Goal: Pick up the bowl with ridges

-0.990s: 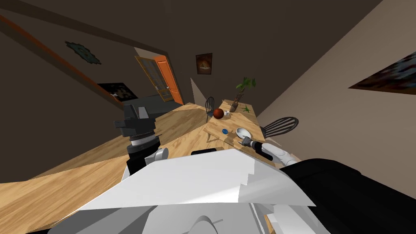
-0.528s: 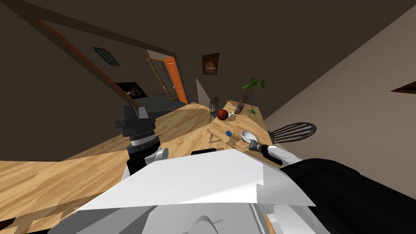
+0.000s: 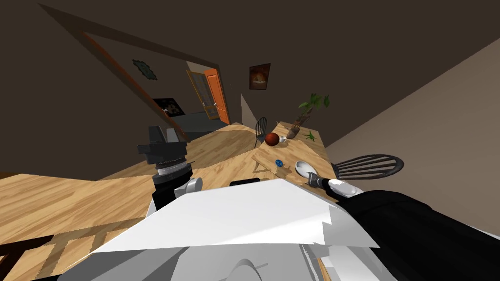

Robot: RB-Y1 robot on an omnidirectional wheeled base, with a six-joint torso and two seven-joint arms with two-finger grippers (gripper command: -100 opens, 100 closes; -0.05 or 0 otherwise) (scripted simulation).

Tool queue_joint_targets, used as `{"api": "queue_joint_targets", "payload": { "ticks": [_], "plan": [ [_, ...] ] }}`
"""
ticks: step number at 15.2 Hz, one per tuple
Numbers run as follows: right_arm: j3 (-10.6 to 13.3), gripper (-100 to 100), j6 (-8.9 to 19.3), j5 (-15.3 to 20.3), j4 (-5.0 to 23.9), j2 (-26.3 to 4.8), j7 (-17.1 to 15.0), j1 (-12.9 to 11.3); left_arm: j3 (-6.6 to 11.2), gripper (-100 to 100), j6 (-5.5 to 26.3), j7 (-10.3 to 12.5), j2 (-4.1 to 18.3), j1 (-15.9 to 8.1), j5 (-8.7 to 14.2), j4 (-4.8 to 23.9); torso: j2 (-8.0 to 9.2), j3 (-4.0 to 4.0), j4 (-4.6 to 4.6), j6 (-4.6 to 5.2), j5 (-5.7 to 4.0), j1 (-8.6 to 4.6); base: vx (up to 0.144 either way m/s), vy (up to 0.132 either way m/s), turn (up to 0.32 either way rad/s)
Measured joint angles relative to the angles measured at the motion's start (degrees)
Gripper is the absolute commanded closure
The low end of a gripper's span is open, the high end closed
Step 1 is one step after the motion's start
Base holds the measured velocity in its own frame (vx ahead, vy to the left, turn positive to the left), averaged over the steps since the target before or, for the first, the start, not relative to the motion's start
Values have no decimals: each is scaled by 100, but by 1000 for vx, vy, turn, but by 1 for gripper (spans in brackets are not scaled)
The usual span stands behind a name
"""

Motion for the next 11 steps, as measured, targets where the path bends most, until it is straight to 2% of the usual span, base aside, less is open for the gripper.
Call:
{"api": "queue_joint_targets", "payload": {
  "ticks": [1,3,5,9,10,11],
  "plan": [
    [-1,-100,-41,62,139,16,99,-6,0,0,0,0,0,0,0,0,0,0,0,-2,1,0,24,26,161],
    [175,-100,29,272,203,-126,0,35,0,0,0,0,0,0,0,0,-4,-2,-1,-1,2,4,32,31,116],
    [176,-100,-5,332,346,-119,63,25,0,0,0,0,0,0,0,0,-2,-1,0,1,1,1,20,-6,52],
    [267,-100,109,336,574,216,236,-77,1,0,0,0,1,0,0,0,-5,-3,-1,0,-10,-46,31,-80,70],
    [285,100,136,343,571,225,230,-76,1,0,0,0,1,0,0,0,-2,-1,0,1,-9,-40,6,-23,6],
    [284,100,138,342,572,224,230,-77,1,0,0,0,1,0,0,0,2,1,0,2,-7,-29,2,-10,-4]
  ]
}}
